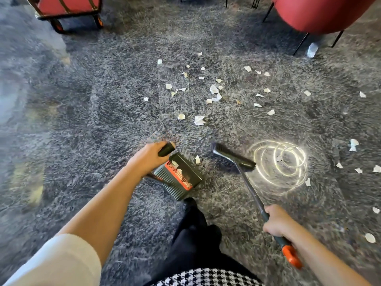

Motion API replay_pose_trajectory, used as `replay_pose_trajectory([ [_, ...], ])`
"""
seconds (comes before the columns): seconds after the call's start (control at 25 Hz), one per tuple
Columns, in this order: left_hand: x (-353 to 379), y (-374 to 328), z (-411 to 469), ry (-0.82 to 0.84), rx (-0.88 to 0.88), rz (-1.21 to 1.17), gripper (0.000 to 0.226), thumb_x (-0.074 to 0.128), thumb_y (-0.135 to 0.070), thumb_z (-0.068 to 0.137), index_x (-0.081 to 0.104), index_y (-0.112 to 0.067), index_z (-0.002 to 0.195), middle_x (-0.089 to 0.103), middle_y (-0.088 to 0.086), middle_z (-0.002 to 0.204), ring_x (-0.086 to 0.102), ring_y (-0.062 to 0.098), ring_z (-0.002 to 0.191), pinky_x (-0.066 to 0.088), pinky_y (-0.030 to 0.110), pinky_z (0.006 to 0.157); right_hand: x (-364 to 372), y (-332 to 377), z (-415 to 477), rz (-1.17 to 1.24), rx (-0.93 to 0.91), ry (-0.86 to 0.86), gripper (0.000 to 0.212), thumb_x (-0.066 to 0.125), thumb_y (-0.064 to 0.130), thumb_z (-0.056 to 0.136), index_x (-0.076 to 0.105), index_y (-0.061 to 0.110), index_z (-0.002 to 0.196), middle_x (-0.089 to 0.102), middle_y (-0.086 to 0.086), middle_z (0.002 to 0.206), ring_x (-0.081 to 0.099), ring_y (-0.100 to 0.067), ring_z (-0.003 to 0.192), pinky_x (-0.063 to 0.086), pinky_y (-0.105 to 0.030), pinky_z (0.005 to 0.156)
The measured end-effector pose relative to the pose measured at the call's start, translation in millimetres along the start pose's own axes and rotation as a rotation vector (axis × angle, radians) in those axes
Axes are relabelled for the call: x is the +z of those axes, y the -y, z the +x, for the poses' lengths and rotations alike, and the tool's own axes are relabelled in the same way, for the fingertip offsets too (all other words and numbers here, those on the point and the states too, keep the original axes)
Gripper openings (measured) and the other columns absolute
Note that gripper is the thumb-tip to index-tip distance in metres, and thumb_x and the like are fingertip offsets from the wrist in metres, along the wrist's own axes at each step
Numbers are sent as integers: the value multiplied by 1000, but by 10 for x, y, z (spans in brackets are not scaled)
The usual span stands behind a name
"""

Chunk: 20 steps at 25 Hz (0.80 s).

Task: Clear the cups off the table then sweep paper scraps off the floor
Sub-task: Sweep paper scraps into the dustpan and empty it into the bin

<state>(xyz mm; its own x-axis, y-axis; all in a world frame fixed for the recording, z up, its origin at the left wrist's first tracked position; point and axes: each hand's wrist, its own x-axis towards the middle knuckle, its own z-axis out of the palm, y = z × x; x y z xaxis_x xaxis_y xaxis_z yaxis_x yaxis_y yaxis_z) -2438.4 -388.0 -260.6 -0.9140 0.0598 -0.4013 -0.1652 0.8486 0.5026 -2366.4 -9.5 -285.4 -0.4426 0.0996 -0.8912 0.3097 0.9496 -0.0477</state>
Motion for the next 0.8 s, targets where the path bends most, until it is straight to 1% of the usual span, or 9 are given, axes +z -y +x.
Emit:
replay_pose_trajectory([
  [0.12,44,-68,87,-15,-7,1,12,61,-18,87,55,-18,98,55,-2,68,52,13,57,38,28,51,252,-140,-49,-127,-2,40,54,65,11,79,44,9,129,55,-8,112,61,-19,87,45,-20,60],
  [0.24,66,-145,182,-21,14,3,10,61,-17,86,54,-19,93,53,-3,65,51,15,56,37,27,51,376,-202,-163,-186,-19,79,70,62,10,82,31,15,144,53,-6,119,62,-20,87,46,-23,59],
  [0.36,67,-146,251,-35,15,20,12,61,-18,86,56,-21,97,54,-5,66,51,9,56,37,25,50,378,-264,-254,-164,-86,152,78,62,7,82,24,18,149,51,-2,116,54,-9,67,39,-17,48],
  [0.44,45,-103,261,-34,0,30,14,61,-20,87,56,-21,100,57,-2,69,54,12,58,38,26,50,262,-377,-309,-95,-130,188,84,64,5,82,19,21,151,48,-3,128,51,-6,63,38,-14,46],
  [0.52,37,-64,254,-29,8,34,17,61,-21,87,56,-19,103,60,2,72,57,17,60,41,27,52,132,-489,-379,-31,-160,179,86,65,4,81,19,25,151,40,-4,139,57,-6,66,41,-14,47],
  [0.64,35,-15,223,-28,2,33,18,61,-21,87,52,-20,102,57,0,69,55,16,55,38,27,49,41,-526,-456,4,-183,143,86,65,2,79,23,28,149,31,1,149,65,-8,80,46,-16,50],
  [0.68,16,21,204,-35,-11,30,17,60,-22,87,52,-21,101,57,0,67,55,16,55,39,27,48,12,-496,-468,38,-182,139,86,65,1,78,24,27,149,32,1,149,66,-8,76,46,-16,49],
  [0.72,-9,66,183,-51,-24,25,19,61,-22,86,54,-20,103,58,1,68,56,17,55,41,29,50,-36,-445,-465,65,-179,132,86,65,-1,78,24,25,149,33,-1,147,65,-7,66,45,-16,46],
  [0.8,-41,164,121,-104,-59,-7,26,63,-25,86,58,-20,111,62,4,72,60,22,59,47,34,56,-190,-315,-443,90,-164,99,86,65,-2,78,24,23,149,38,-6,142,61,-8,53,45,-17,44],
])
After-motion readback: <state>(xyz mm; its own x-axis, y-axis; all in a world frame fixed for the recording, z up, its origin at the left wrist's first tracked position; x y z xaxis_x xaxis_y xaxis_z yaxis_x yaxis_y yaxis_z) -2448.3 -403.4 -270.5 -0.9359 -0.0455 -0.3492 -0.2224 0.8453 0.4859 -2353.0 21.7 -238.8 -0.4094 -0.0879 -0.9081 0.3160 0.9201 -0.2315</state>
